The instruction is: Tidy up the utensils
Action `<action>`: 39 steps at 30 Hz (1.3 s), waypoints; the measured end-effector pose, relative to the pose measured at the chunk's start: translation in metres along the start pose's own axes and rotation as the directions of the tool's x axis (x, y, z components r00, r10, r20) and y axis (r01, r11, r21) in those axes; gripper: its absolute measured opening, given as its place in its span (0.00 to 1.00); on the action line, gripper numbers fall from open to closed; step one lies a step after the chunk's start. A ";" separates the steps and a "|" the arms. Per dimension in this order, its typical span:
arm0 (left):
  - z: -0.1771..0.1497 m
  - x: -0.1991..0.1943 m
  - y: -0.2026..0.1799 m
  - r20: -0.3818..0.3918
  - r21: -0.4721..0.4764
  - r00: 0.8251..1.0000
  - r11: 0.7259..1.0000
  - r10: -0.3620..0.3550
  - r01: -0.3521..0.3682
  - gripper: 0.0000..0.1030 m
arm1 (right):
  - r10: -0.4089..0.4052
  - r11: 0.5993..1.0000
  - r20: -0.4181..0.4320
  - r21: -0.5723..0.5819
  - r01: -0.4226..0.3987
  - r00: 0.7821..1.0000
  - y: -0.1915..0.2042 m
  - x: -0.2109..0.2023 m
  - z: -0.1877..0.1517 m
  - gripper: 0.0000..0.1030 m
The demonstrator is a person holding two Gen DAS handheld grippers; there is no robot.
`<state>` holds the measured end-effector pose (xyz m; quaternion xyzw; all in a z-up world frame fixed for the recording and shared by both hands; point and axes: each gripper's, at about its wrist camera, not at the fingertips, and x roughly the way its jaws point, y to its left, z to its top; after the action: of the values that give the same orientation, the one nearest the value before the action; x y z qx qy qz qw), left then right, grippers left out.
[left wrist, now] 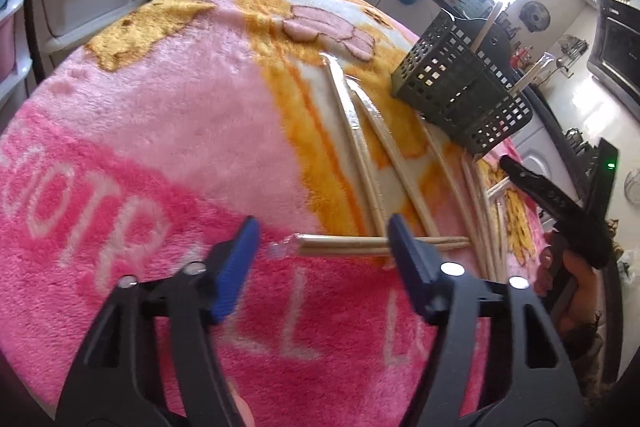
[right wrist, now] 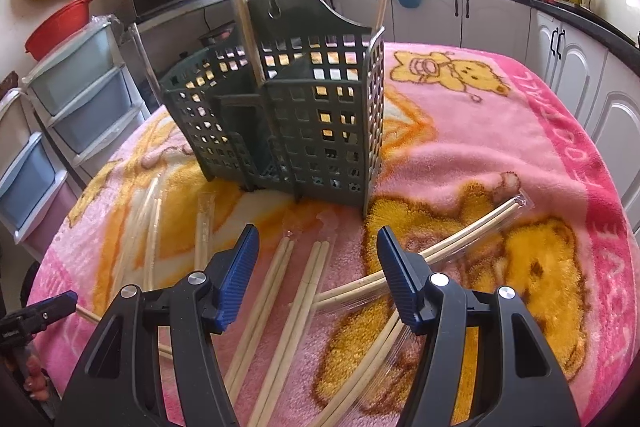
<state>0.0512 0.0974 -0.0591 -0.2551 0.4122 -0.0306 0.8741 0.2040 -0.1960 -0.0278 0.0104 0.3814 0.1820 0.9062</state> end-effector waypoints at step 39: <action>0.065 -0.017 -0.048 0.180 0.100 0.979 0.992 -0.092 0.075 0.05 | 0.054 0.997 0.124 0.041 -0.060 0.991 -0.012 -0.035 0.029 0.07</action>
<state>0.0956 0.0881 0.0100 -0.2330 0.3167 -0.0627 0.9173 0.2049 -0.2155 0.0151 0.0528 0.3287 0.1982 0.9219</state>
